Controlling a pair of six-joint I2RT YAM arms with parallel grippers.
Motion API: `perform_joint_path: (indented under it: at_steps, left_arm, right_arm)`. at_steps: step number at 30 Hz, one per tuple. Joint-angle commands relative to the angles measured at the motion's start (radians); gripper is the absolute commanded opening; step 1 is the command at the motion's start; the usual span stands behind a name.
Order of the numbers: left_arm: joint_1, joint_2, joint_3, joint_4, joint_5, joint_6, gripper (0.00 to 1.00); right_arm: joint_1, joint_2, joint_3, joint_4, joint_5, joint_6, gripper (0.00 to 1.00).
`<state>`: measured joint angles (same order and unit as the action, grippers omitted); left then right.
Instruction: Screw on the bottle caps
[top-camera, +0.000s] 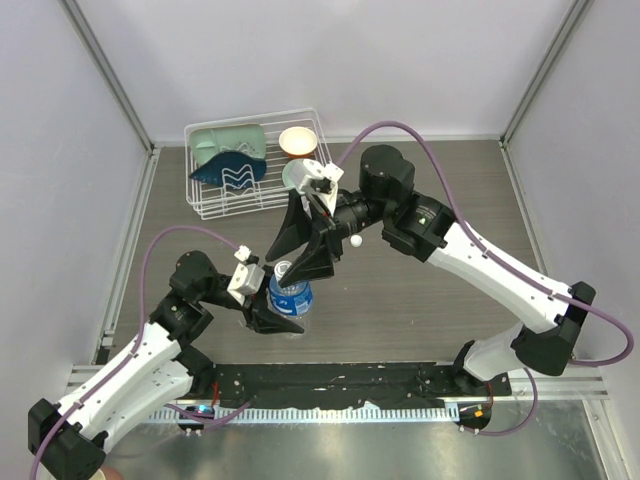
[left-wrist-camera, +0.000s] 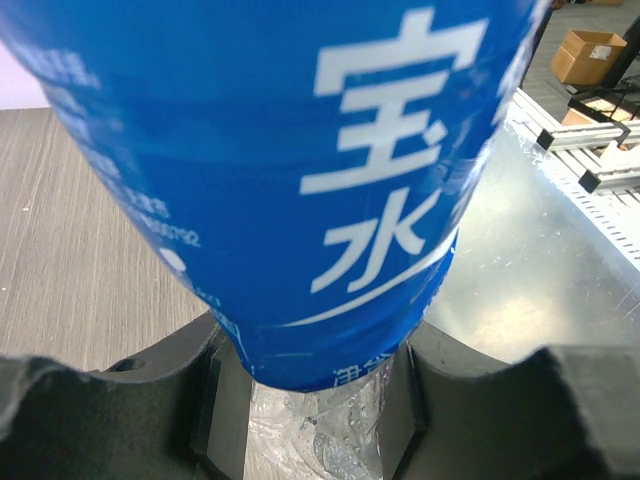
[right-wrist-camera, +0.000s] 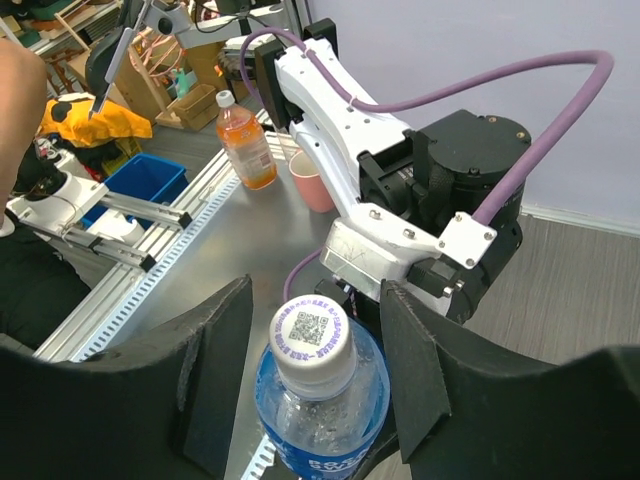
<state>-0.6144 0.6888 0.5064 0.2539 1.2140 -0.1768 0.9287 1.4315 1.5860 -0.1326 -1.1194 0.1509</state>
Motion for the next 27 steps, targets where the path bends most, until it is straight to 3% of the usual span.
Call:
perform_joint_path:
  at_steps: [1,10,18,27]
  left_arm:
    - [-0.002,-0.015,0.012,0.054,-0.014,-0.016,0.0]
    - [-0.002,-0.017,0.012,0.048,-0.033,-0.024,0.0]
    - [-0.002,-0.021,0.004,0.038,-0.037,-0.024,0.0]
    - [-0.002,-0.032,0.0,0.025,-0.054,-0.023,0.0]
  right_arm:
    - [0.009,-0.04,-0.035,0.086,-0.01,0.019,0.58]
    - [0.009,-0.059,-0.064,0.128,-0.007,0.053,0.5]
    - [0.005,-0.071,-0.058,0.12,0.009,0.033,0.56]
    - [0.005,-0.052,-0.038,0.105,0.003,0.033,0.44]
